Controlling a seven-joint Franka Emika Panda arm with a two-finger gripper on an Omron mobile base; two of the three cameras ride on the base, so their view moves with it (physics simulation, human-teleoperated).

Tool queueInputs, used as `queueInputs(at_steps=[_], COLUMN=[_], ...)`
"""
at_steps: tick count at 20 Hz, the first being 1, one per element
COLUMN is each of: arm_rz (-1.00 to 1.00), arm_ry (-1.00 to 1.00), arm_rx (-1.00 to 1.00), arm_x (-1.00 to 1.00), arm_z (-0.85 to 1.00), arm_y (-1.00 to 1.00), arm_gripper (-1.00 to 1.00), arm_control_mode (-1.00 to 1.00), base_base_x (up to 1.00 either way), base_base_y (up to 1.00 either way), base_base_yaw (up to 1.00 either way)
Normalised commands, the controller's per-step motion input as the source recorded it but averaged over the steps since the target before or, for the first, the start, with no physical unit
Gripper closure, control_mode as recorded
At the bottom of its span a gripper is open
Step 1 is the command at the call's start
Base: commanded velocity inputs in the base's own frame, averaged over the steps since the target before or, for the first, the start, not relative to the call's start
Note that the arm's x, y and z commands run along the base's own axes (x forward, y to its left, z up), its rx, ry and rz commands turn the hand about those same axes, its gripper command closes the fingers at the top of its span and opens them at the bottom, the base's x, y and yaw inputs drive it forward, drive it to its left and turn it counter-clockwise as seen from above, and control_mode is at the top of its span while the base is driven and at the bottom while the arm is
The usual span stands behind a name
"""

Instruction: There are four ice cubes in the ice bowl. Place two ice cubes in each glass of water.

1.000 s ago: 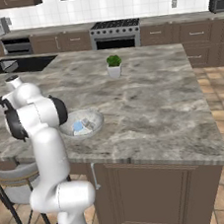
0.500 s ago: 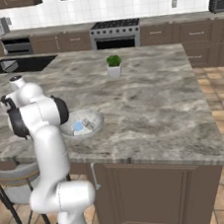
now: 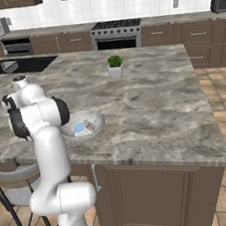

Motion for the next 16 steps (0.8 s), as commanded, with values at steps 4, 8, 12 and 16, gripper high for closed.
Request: queueInputs(at_steps=[4, 8, 12, 16], arm_rz=[0.0, 0.0, 0.0, 0.0], arm_ry=[0.0, -0.03, -0.03, -0.06], arm_rx=[0.0, 0.0, 0.0, 0.0], arm_x=[-0.17, -0.39, -0.14, -0.03], arm_z=[-0.03, 0.0, 0.0, 0.0], arm_y=[0.0, 0.0, 0.0, -0.13], arm_gripper=[1.0, 1.0, 1.0, 1.0], arm_control_mode=[-1.0, -1.0, -1.0, -1.0], base_base_x=[0.0, 0.0, 0.0, 0.0], base_base_y=[0.0, 0.0, 0.0, 0.0], base_base_yaw=[0.0, 0.0, 0.0, 0.0])
